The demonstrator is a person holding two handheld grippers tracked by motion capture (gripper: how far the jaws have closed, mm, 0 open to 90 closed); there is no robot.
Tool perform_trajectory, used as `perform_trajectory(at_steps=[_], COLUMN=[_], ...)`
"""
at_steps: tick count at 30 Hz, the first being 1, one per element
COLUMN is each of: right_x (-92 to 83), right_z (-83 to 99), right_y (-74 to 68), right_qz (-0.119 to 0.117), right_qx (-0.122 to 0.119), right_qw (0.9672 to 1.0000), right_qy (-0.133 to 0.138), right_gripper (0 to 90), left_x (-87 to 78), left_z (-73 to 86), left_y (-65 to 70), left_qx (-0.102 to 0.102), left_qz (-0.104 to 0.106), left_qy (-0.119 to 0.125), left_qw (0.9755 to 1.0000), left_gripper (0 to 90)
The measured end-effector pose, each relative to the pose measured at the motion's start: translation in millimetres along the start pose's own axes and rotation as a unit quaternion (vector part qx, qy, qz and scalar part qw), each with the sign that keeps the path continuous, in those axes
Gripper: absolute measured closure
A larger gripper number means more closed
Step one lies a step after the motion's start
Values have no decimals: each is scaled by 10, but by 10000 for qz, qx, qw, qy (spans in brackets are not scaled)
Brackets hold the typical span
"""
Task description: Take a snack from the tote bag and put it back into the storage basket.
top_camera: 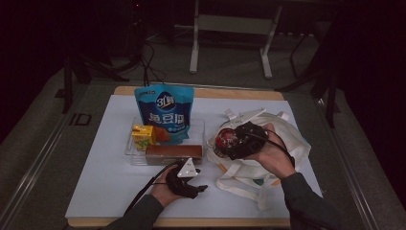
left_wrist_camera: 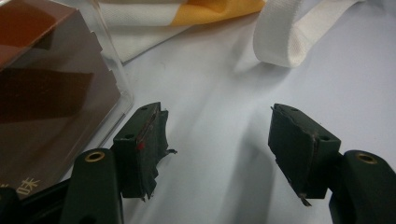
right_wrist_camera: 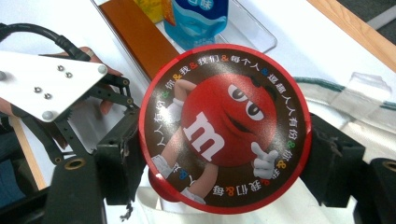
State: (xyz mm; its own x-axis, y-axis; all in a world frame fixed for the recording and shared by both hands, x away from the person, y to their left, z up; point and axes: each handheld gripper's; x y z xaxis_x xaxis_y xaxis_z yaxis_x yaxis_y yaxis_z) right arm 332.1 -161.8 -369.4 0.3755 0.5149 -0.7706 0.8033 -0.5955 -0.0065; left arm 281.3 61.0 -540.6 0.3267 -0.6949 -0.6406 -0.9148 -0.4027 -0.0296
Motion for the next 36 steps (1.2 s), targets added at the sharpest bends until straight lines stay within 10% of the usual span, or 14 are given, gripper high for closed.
perform_trajectory(at_steps=[36], right_x=[127], right_z=[-285], right_y=[-108], right_qz=[-79], right_qx=[-100], right_qw=[9998], right_qy=[122], right_gripper=[256], left_x=[-1], left_z=[0], left_y=[0], left_qx=[-12], left_qz=[20], left_qy=[-5], left_qw=[10000], left_gripper=[360])
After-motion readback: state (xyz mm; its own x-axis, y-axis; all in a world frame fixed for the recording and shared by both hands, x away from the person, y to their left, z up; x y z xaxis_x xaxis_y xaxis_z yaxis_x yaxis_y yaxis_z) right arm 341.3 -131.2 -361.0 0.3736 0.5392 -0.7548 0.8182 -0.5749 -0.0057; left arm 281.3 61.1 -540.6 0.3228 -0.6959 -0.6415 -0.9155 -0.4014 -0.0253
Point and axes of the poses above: each handheld gripper's, and its own axes: x roughly forward along the jaws, z roughly out of its underside, y roughly to its right, and after that the axes turned 4 degrees about x, right-handed
